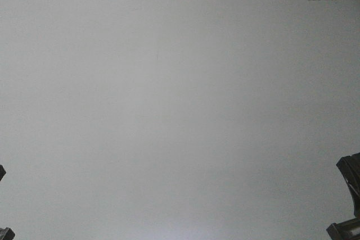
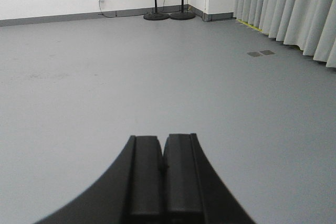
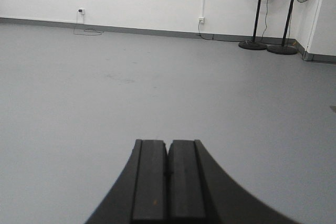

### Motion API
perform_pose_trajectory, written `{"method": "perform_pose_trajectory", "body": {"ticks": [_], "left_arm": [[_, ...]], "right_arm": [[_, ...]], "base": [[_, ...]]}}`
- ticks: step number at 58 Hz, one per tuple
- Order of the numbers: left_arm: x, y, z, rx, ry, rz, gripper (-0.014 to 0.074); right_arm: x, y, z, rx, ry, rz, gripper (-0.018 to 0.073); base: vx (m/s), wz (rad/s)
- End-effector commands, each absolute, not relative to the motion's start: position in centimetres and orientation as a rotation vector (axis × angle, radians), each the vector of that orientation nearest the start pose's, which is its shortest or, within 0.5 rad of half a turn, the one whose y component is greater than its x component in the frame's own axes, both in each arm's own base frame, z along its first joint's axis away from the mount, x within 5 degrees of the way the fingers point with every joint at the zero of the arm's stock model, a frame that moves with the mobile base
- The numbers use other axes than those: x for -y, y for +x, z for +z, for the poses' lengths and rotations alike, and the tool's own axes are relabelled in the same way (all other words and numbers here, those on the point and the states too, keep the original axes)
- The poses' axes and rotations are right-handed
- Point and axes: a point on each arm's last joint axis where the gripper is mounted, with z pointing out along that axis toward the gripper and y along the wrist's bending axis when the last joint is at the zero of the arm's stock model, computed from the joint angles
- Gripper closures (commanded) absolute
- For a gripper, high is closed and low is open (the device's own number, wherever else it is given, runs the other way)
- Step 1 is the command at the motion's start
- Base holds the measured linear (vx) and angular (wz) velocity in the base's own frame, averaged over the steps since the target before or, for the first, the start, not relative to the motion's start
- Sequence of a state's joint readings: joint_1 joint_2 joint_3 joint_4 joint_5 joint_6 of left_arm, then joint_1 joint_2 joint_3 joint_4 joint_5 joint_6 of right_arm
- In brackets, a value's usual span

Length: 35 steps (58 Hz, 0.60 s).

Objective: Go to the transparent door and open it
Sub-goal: 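Drive the base forward across the grey floor, arms held still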

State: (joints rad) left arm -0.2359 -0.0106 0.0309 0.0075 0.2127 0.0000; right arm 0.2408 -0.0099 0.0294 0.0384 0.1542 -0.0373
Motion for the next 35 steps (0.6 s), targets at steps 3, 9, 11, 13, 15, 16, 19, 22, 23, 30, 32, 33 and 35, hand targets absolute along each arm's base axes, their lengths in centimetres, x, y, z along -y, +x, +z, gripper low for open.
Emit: {"method": "perform_pose_trajectory", "body": {"ticks": [3,9,11,13,15,16,19,22,23,30,32,33,35], "left_arm": [[1.33,5.47,18.8,-1.619,0.19,-0.188,0.0594],[1.33,5.47,18.8,-1.619,0.19,-0.188,0.0594],[1.33,5.47,18.8,-1.619,0.19,-0.188,0.0594],[1.33,5.47,18.8,-1.619,0.19,-0.188,0.0594],[1.33,5.47,18.8,-1.619,0.19,-0.188,0.0594],[1.33,5.47,18.8,-1.619,0.19,-0.188,0.0594],[1.33,5.47,18.8,-1.619,0.19,-0.188,0.0594],[1.33,5.47,18.8,-1.619,0.19,-0.188,0.0594],[1.33,5.47,18.8,-1.619,0.19,-0.188,0.0594],[1.33,5.47,18.8,-1.619,0.19,-0.188,0.0594],[1.33,5.47,18.8,-1.619,0.19,-0.188,0.0594],[1.33,5.47,18.8,-1.619,0.19,-0.188,0.0594],[1.33,5.47,18.8,-1.619,0.19,-0.188,0.0594]], "right_arm": [[-1.34,5.43,19.67,-1.554,-0.19,0.186,0.0562],[-1.34,5.43,19.67,-1.554,-0.19,0.186,0.0562],[-1.34,5.43,19.67,-1.554,-0.19,0.186,0.0562],[-1.34,5.43,19.67,-1.554,-0.19,0.186,0.0562],[-1.34,5.43,19.67,-1.554,-0.19,0.186,0.0562],[-1.34,5.43,19.67,-1.554,-0.19,0.186,0.0562],[-1.34,5.43,19.67,-1.554,-0.19,0.186,0.0562],[-1.34,5.43,19.67,-1.554,-0.19,0.186,0.0562],[-1.34,5.43,19.67,-1.554,-0.19,0.186,0.0562],[-1.34,5.43,19.67,-1.554,-0.19,0.186,0.0562],[-1.34,5.43,19.67,-1.554,-0.19,0.186,0.0562],[-1.34,5.43,19.67,-1.554,-0.19,0.186,0.0562],[-1.34,5.43,19.67,-1.554,-0.19,0.186,0.0562]], "base": [[0.0,0.0],[0.0,0.0],[0.0,0.0],[0.0,0.0],[0.0,0.0],[0.0,0.0],[0.0,0.0],[0.0,0.0],[0.0,0.0],[0.0,0.0],[0.0,0.0],[0.0,0.0],[0.0,0.0]]}}
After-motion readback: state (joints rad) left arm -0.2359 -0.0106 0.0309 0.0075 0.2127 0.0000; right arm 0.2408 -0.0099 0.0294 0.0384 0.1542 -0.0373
